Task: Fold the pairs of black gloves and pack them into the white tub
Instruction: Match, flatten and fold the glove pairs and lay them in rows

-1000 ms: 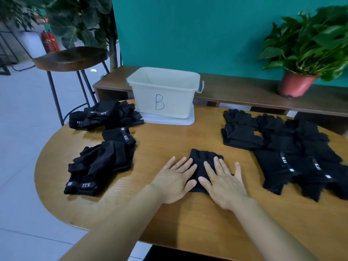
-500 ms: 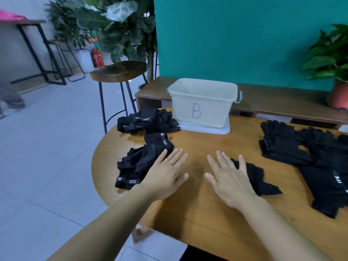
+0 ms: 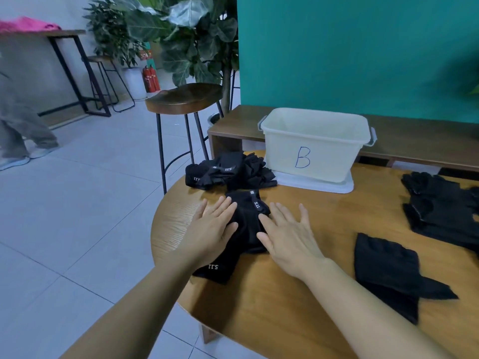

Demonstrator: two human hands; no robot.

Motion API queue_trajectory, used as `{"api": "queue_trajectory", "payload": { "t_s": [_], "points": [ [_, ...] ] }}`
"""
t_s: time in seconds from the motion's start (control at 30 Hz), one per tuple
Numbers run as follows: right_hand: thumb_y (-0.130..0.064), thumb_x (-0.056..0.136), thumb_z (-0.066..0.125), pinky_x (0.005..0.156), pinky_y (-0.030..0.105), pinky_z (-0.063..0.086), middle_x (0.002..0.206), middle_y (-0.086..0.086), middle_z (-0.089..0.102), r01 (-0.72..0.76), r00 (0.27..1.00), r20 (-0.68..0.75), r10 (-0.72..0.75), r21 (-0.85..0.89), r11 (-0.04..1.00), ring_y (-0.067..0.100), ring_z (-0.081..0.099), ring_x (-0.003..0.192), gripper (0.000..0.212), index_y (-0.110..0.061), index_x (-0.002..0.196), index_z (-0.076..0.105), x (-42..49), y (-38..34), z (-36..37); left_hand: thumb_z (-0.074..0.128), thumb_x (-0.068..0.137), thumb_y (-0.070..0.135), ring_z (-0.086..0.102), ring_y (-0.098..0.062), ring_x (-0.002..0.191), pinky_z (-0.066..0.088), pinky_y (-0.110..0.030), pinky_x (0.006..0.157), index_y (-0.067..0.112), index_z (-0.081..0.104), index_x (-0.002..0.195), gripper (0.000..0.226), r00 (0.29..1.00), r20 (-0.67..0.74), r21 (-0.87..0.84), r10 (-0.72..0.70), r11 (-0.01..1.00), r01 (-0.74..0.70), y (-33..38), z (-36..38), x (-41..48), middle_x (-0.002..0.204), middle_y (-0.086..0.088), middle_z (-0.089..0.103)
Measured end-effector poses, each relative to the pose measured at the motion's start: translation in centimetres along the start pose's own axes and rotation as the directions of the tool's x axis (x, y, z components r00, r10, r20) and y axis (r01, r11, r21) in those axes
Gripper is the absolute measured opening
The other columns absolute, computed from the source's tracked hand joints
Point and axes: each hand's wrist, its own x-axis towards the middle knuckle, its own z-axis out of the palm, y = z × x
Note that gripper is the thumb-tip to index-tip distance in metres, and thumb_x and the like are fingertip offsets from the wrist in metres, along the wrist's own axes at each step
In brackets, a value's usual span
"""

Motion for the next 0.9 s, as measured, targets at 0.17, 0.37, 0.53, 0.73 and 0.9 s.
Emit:
{"api": "queue_trajectory", "payload": {
  "t_s": [0.17,0.37,0.53,0.73,0.9],
  "points": [
    [-0.055,0.103,0.021,0.117,0.055,-0.009,0.163,0.013,0.012,-0.090,0.996,-0.016,0.090,0.017,0.996,0.022,-0.002,0.152,0.057,-0.018,0.121,0.060,1.9,-0.9,0.5,0.021,0.107,0.045,-0.003,-0.005,0.151,-0.014,-0.033,0.119,0.022,0.022,0.158,0.055,0.999,0.053,0.028,0.005,1.000,-0.006,0.2,-0.7,2.9,0.166,0.006,0.011],
    [-0.041,0.102,0.042,0.117,0.053,-0.004,0.161,0.007,0.022,-0.105,0.992,-0.053,0.117,0.187,0.977,0.019,-0.001,0.152,0.030,-0.018,0.107,0.061,2.7,-1.4,2.0,0.026,0.108,0.038,-0.003,-0.010,0.153,-0.013,-0.036,0.119,0.022,0.026,0.156,0.051,0.990,0.141,0.018,0.004,1.000,-0.007,0.6,-0.2,4.1,0.167,0.001,0.007],
    [-0.027,0.103,0.043,0.117,0.047,0.002,0.139,-0.006,0.051,-0.067,0.972,-0.199,0.128,0.289,0.955,0.014,0.027,0.145,0.016,-0.022,0.112,0.055,2.9,-1.4,1.1,0.035,0.107,0.037,0.016,0.001,0.145,-0.001,-0.033,0.118,0.028,0.047,0.140,0.036,0.996,0.080,-0.057,-0.041,0.997,0.045,1.7,-3.3,2.8,0.151,0.015,0.038],
    [-0.018,0.101,0.049,0.102,0.038,0.034,0.122,-0.006,0.060,0.061,0.939,-0.330,0.102,0.449,0.891,0.026,0.054,0.109,0.018,-0.018,0.115,0.060,2.6,-0.8,-2.8,0.042,0.105,0.030,0.043,0.005,0.108,0.014,-0.036,0.120,0.026,0.044,0.135,0.031,0.988,0.102,-0.315,-0.113,0.939,0.140,3.1,-8.0,1.8,0.124,0.019,0.052],
    [-0.010,0.099,0.051,0.086,0.032,0.036,0.118,0.001,0.060,0.192,0.896,-0.442,0.035,0.458,0.868,0.028,0.053,0.100,0.016,-0.012,0.109,0.063,1.6,-0.6,-6.4,0.045,0.103,0.023,0.049,0.005,0.094,0.030,0.008,0.069,0.029,0.045,0.143,0.041,0.977,0.122,-0.552,-0.173,0.806,0.212,4.5,-10.4,1.7,0.121,0.015,0.053]
  ]
}}
